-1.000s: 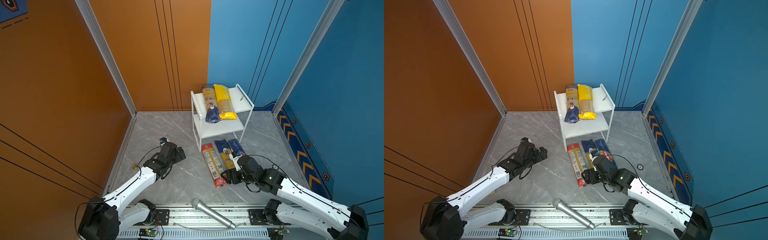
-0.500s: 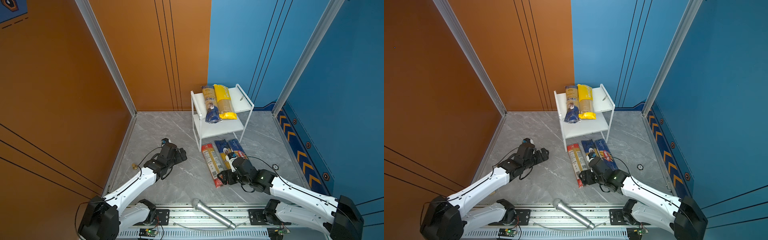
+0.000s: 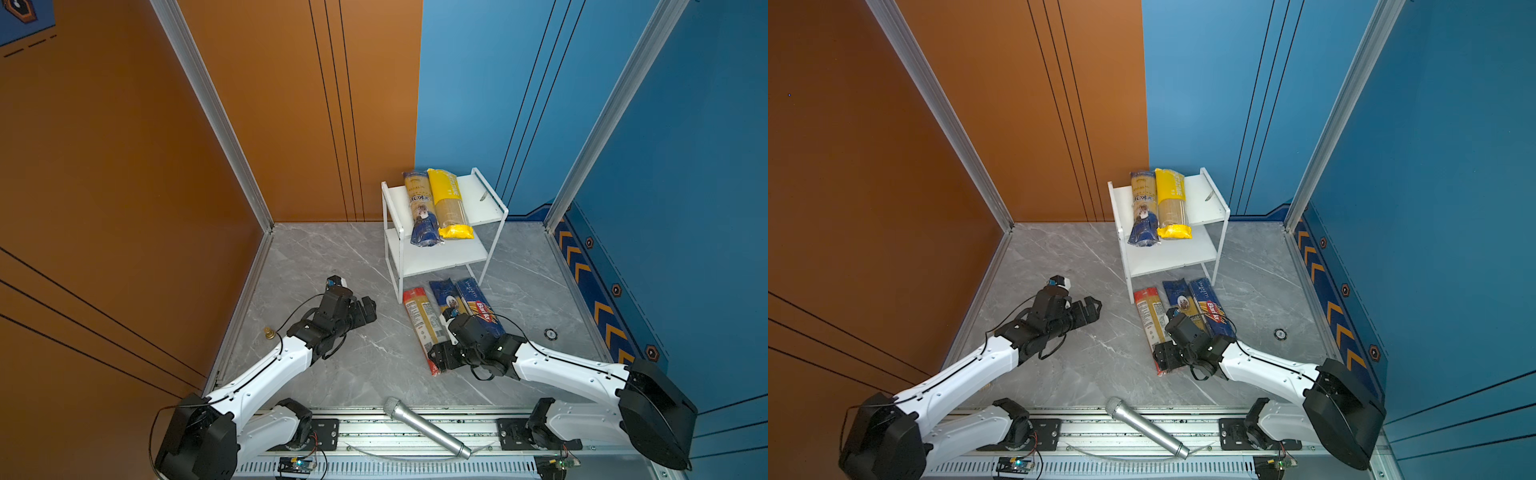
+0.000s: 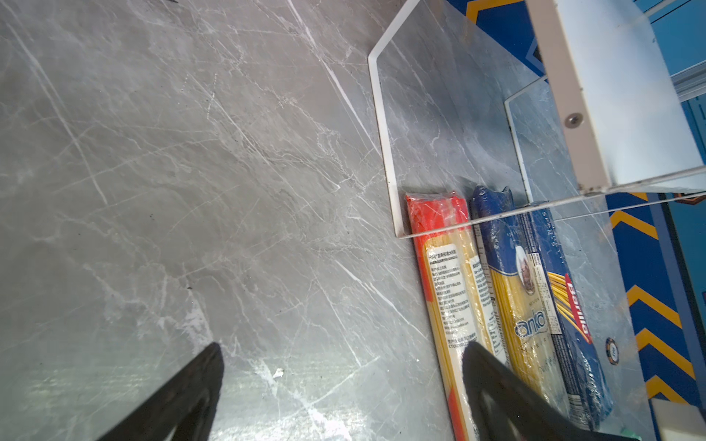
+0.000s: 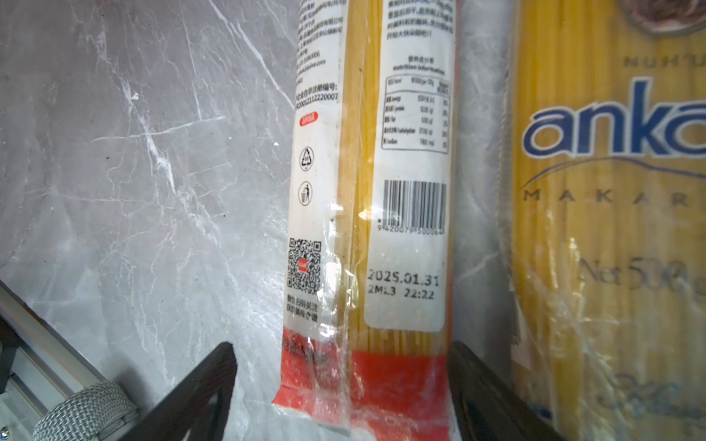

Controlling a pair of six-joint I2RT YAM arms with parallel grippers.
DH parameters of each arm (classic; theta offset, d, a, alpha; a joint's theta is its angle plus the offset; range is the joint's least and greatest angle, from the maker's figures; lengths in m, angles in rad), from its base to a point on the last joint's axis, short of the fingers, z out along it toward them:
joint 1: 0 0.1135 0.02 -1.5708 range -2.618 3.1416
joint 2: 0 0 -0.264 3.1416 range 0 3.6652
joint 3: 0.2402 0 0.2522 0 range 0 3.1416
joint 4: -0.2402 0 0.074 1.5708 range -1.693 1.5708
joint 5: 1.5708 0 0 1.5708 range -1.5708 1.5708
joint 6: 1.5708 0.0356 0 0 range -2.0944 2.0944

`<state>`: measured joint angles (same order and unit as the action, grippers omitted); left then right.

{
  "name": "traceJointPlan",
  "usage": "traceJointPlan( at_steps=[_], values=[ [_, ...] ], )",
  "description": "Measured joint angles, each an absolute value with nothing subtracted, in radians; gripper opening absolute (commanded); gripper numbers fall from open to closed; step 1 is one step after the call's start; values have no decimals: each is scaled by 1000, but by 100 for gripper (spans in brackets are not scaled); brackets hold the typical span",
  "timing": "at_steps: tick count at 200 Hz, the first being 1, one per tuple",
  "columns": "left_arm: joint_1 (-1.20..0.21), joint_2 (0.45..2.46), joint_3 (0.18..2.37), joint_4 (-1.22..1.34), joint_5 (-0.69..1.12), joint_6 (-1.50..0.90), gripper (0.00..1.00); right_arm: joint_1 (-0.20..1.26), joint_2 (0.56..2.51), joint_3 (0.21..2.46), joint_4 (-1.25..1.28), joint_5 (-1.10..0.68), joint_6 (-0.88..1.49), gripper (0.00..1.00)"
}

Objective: Arrange pasta packages on shelves
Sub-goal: Pick up the pasta bag from the center of the table.

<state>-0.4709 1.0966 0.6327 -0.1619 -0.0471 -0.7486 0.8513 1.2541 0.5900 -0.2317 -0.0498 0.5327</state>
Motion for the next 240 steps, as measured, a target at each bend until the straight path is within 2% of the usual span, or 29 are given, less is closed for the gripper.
traceJointPlan(
  at_steps=[141,240],
  values=[
    [-470,1132,561,-56,-20,-780,98,866,1357,590,-136,31,487,85],
    [-470,1188,561,-9,21,-780,98,928,1410,585,-96,124,467,85]
  ],
)
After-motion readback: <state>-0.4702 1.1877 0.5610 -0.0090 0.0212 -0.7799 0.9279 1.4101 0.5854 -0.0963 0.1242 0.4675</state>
